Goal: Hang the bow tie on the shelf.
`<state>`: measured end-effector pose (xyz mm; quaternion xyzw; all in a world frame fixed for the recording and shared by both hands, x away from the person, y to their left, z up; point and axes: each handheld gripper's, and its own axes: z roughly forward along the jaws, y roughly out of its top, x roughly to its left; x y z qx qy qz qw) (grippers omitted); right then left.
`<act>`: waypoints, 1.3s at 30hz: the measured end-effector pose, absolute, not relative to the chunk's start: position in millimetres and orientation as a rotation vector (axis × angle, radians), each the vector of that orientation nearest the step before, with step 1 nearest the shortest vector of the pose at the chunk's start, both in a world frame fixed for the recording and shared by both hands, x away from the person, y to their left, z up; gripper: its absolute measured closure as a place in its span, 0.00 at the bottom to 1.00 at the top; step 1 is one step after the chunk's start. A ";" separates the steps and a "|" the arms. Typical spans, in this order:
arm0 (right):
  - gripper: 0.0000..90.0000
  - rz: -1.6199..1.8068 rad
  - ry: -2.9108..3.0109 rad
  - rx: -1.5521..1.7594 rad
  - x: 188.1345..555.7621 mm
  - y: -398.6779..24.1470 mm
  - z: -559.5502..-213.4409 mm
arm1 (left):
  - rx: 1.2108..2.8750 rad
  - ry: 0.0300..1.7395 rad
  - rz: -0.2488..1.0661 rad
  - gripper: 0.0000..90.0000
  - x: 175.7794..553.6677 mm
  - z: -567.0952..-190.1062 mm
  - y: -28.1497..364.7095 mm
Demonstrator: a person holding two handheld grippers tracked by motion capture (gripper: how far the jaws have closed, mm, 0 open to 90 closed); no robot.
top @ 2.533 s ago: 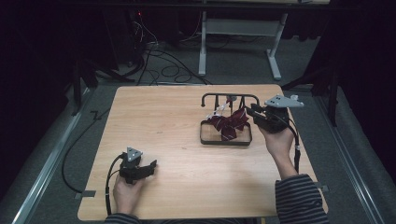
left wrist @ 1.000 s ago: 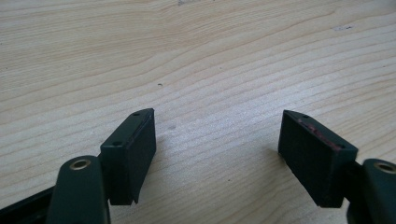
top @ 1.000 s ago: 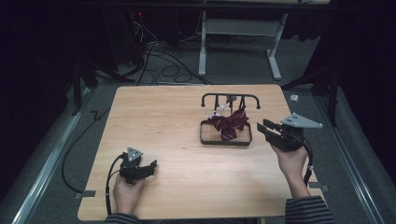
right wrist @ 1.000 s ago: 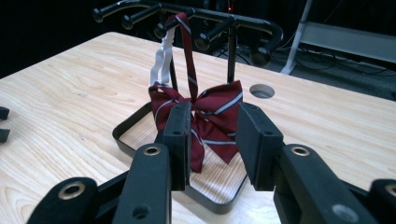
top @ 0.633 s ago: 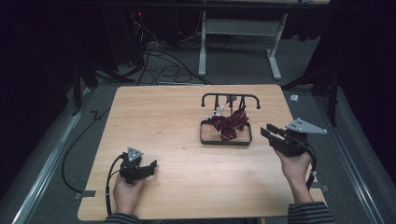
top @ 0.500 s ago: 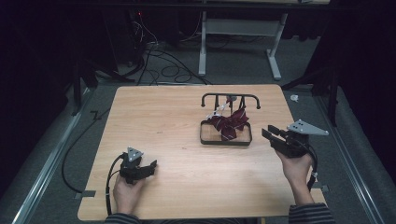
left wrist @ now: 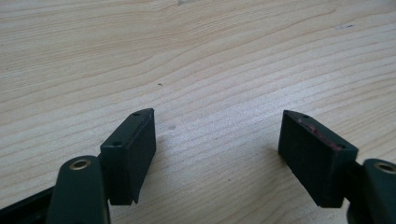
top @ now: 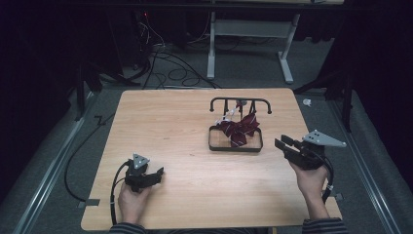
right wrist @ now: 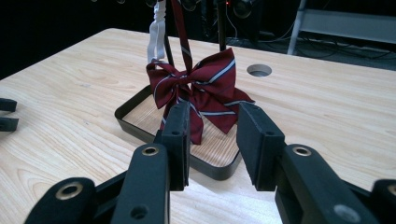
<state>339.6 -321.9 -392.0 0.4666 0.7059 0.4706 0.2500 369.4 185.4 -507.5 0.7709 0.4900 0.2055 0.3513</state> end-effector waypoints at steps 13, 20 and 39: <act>0.74 1.292 1.930 1.297 332.2 -323.0 -405.2 | 1.996 1.268 0.532 0.31 369.4 -507.5 185.4; 0.74 1.300 1.937 1.322 328.2 -322.8 -414.1 | 1.996 1.268 0.533 0.31 369.3 -507.5 185.2; 0.74 1.318 1.949 1.379 321.1 -323.8 -434.8 | 1.997 1.269 0.536 0.31 369.3 -507.6 184.8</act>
